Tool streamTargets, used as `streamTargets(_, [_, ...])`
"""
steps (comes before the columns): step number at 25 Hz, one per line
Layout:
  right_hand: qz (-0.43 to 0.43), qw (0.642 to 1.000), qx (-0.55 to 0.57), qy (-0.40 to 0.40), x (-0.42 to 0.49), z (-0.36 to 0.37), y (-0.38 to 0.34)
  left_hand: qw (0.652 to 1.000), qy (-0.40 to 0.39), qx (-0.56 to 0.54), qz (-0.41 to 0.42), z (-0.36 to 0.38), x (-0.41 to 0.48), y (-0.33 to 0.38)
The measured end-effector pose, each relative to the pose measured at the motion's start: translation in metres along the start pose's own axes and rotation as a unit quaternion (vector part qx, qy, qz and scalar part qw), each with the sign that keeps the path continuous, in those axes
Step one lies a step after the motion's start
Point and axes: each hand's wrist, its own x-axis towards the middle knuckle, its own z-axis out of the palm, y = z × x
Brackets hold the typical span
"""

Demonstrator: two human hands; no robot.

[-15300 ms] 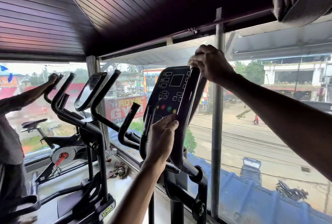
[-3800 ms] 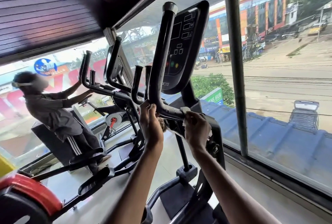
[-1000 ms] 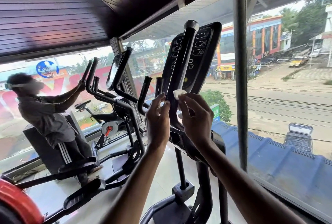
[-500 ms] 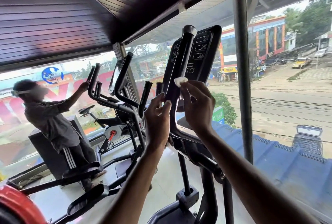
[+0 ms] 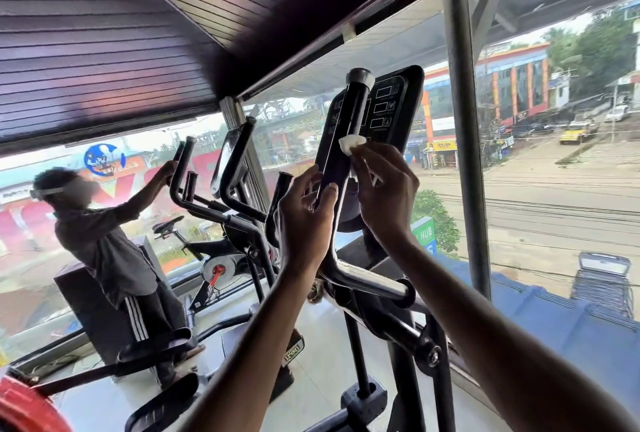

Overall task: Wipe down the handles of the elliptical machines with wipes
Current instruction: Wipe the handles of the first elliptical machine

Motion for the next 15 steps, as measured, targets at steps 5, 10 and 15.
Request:
streamTargets(5, [0.006,1.000,-0.002,0.003,0.025,0.008,0.007,0.999,-0.017,0.016,0.025,0.008,0.015,0.015])
streamTargets(10, [0.061,0.997,-0.022,0.044,0.069,0.021,0.018,0.999,-0.027,0.020,0.007,0.014,0.029,0.019])
streamTargets(15, [0.024,0.999,0.018,0.033,0.050,0.020,0.017,0.999,-0.034,0.028,0.004,0.014,0.032,0.014])
